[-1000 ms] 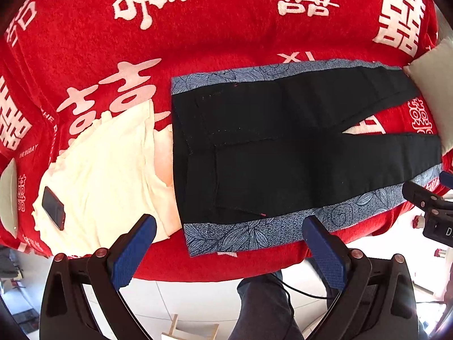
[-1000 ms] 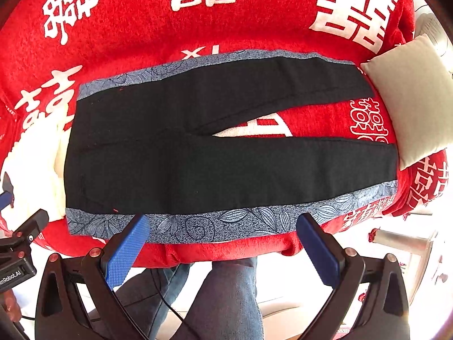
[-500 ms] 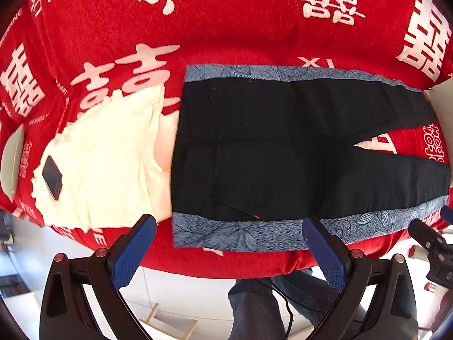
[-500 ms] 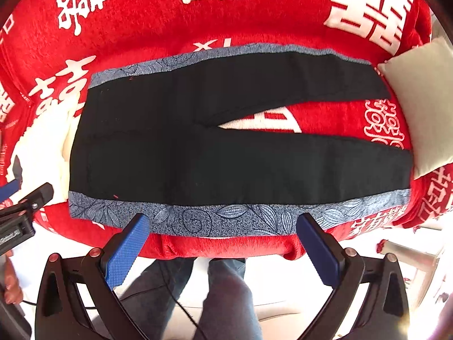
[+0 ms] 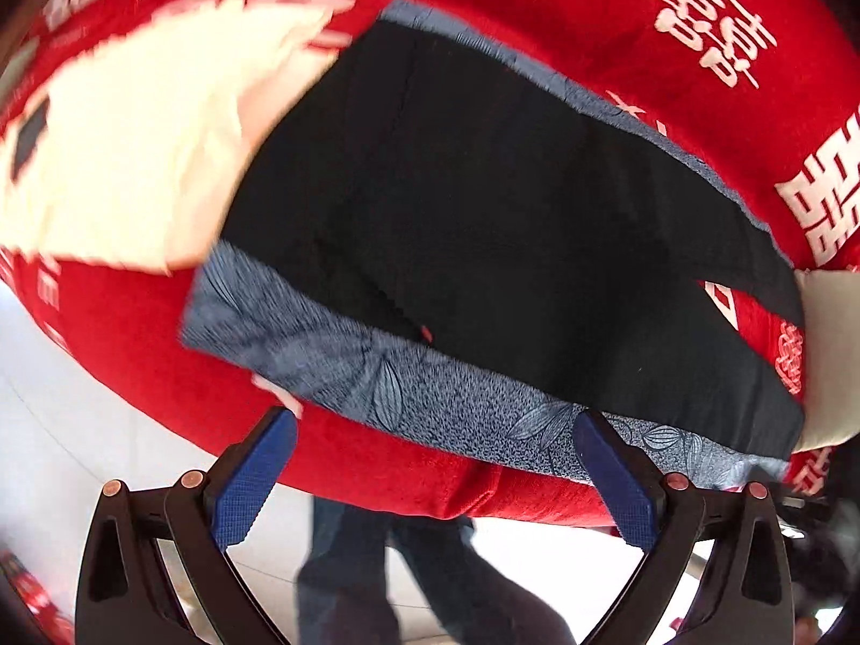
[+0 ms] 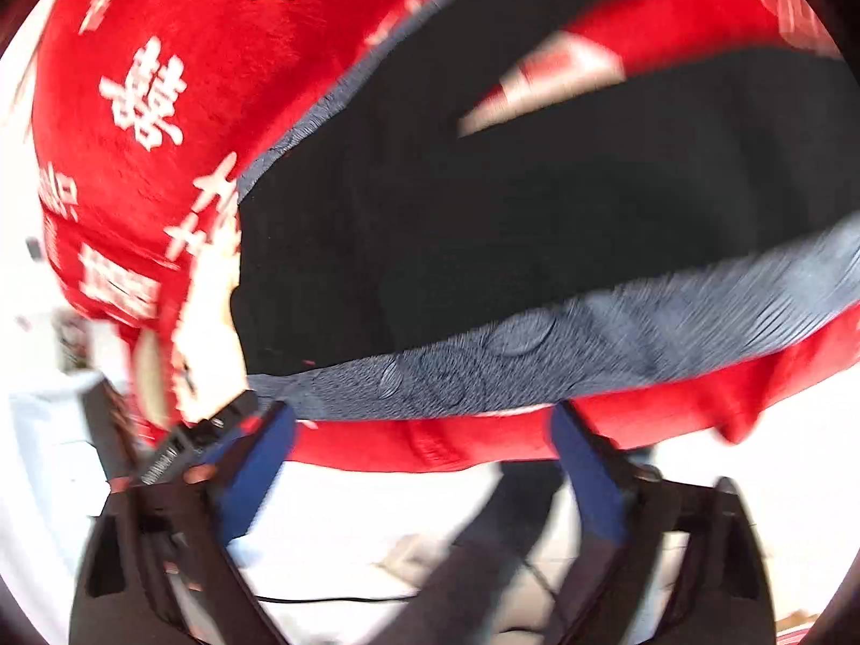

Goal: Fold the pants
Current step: 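Grasp the grey-paneled trouser edge with both grippers and lift it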

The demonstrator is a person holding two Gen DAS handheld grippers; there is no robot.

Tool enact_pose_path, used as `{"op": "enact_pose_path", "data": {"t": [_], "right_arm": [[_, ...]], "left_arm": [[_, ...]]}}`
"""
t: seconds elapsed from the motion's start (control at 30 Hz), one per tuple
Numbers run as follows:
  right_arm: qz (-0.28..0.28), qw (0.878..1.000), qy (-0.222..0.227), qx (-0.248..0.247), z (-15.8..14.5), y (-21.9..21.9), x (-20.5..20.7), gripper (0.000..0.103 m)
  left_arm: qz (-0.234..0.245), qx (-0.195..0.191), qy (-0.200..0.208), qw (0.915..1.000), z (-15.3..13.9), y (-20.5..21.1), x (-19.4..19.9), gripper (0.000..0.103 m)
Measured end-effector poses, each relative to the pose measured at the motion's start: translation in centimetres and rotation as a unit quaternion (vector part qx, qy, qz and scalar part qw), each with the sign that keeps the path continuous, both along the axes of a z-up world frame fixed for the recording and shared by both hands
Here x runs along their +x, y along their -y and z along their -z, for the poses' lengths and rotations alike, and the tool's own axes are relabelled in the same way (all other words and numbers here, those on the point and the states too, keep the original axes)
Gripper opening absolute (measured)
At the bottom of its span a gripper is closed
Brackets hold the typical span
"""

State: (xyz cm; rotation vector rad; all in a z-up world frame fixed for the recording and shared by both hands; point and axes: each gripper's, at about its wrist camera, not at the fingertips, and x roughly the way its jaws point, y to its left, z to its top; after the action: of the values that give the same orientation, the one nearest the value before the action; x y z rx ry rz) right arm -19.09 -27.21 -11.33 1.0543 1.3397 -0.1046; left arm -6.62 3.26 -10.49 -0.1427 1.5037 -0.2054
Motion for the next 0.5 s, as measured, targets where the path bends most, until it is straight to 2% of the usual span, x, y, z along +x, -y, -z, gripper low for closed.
{"op": "enact_pose_path", "data": {"t": [0.03,0.07,0.17,0.27,0.5], "right_arm": [[0.016,0.999,0.004,0.03,1.6,0.1,-0.7,0.056],[0.028,0.998,0.009,0.054,2.9,0.1,-1.3,0.051],[0.047,0.994,0.025,0.091,6.0,-0.3,-2.9,0.051],[0.06,0.992,0.038,0.102,7.9,-0.4,-4.1,0.051],[0.121,0.979,0.094,0.135,8.9,1.4,-4.9,0.051]], "left_arm": [[-0.003,-0.01,-0.005,0.9999,1.0,-0.3,-0.3,0.096],[-0.004,-0.016,-0.01,0.9998,1.6,-0.5,-0.4,0.092],[-0.009,-0.041,-0.018,0.999,3.7,-1.1,-0.9,0.092],[-0.012,-0.053,-0.023,0.9983,4.9,-1.4,-1.3,0.092],[-0.016,-0.078,-0.043,0.9959,5.9,-1.7,-1.8,0.092]]}}
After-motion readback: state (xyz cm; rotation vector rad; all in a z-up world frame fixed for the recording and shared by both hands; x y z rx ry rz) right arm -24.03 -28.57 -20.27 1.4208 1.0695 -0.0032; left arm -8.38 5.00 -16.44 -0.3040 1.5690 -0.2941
